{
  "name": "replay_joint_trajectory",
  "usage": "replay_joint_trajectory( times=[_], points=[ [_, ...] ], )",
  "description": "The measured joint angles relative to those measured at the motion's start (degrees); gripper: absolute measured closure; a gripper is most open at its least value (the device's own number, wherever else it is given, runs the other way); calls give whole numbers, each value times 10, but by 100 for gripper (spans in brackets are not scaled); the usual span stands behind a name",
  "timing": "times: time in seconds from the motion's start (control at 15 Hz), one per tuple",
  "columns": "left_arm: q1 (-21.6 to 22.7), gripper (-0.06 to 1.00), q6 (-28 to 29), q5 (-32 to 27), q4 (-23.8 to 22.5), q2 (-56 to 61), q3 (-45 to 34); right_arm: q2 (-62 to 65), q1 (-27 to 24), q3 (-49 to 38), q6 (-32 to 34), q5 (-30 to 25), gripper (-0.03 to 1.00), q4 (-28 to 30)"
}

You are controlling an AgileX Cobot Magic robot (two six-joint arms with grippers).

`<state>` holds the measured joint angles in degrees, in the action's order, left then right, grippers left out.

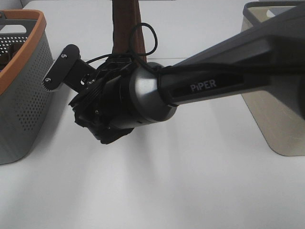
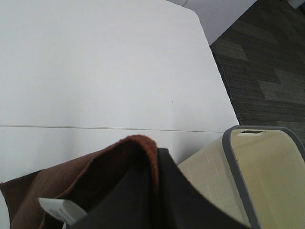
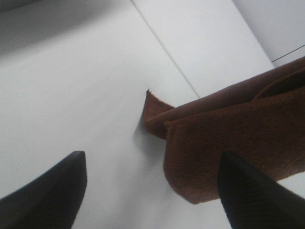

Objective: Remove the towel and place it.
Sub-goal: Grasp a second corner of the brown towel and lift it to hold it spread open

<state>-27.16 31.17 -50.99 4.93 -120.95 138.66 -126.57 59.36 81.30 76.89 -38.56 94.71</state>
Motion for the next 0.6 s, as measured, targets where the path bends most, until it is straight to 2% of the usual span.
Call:
replay_joint_trajectory(
  times=[0.13,0.27,0.6],
  points=[
    [0,94,-1,0,1,0,0,-16,0,6,55,-34,24,36],
    [0,94,-1,0,1,0,0,-42,0,25,61,-68,24,42],
    [0,93,-3,0,7,0,0,-101,0,65,57,-105,24,44]
  ],
)
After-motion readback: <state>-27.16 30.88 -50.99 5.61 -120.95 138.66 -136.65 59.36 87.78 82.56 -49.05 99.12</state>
